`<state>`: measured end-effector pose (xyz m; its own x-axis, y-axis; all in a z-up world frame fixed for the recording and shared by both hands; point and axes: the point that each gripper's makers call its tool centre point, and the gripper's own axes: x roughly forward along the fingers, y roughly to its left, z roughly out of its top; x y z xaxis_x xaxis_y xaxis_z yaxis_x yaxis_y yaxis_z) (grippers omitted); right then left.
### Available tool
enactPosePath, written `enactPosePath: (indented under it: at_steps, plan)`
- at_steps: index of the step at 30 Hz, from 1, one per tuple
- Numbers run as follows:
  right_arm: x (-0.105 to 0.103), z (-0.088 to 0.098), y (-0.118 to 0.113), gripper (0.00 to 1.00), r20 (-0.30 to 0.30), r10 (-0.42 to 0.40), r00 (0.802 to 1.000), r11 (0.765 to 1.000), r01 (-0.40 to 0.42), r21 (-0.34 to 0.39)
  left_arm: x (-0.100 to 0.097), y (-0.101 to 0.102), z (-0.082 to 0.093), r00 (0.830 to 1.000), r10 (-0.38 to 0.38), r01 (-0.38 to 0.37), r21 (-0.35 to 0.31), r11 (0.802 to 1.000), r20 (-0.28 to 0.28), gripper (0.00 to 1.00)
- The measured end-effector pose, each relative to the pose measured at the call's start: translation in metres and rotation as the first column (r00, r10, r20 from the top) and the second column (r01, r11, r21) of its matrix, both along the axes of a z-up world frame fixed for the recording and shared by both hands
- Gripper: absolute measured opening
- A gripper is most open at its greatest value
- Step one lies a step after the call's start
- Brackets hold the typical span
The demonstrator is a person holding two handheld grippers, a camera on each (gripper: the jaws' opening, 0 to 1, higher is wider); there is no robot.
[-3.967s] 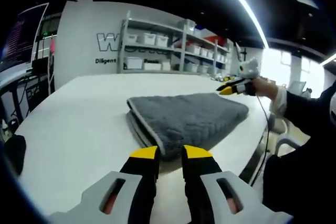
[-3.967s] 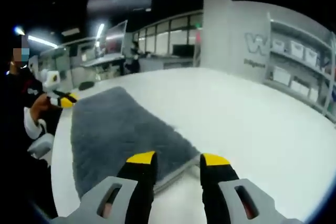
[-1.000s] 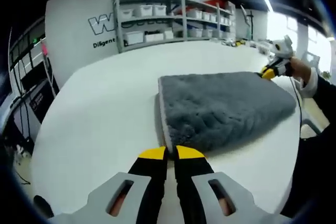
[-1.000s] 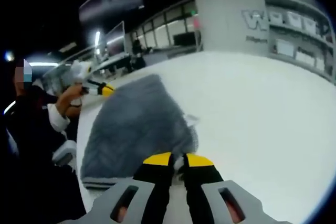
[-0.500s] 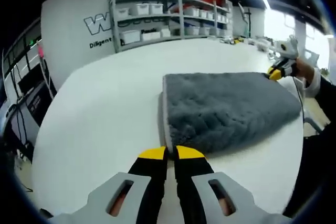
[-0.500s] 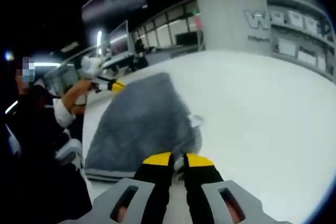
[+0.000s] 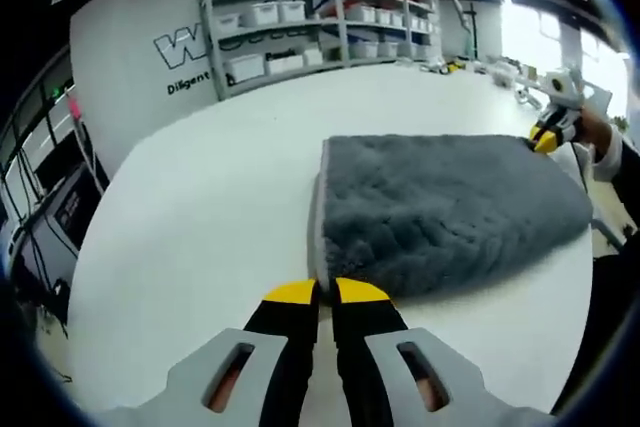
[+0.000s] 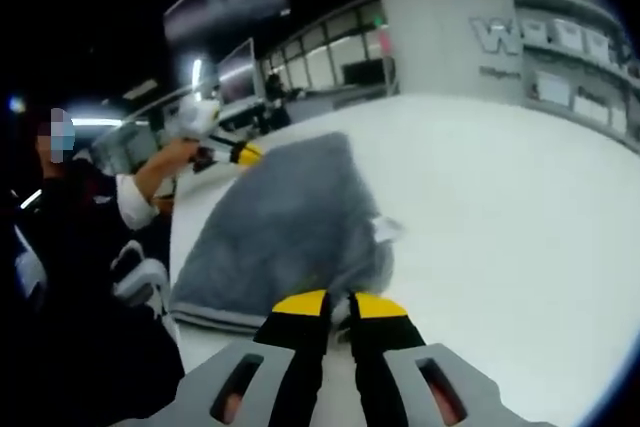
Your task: Open the folded towel by lifting each exposed corner and separating the folded layers until the towel lies flat within the target outline without major curled edges
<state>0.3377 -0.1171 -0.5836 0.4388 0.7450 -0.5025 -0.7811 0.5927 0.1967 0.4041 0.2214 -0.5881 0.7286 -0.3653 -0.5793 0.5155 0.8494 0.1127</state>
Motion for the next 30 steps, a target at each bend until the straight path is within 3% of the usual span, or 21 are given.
enactPosePath:
  at_steps: [21,30]
  plan:
    - [-0.035,0.004,0.009,0.04,-0.047,0.067,0.997,0.997,-0.065,0.034,0.041,-0.012,0.001,1.000,-0.005,0.004,0.023,1.000,0.024,0.05]
    - [-0.059,0.004,0.019,0.04,-0.059,0.121,0.991,0.992,-0.119,0.039,0.054,-0.024,0.001,0.999,-0.001,0.000,0.017,1.000,0.042,0.05]
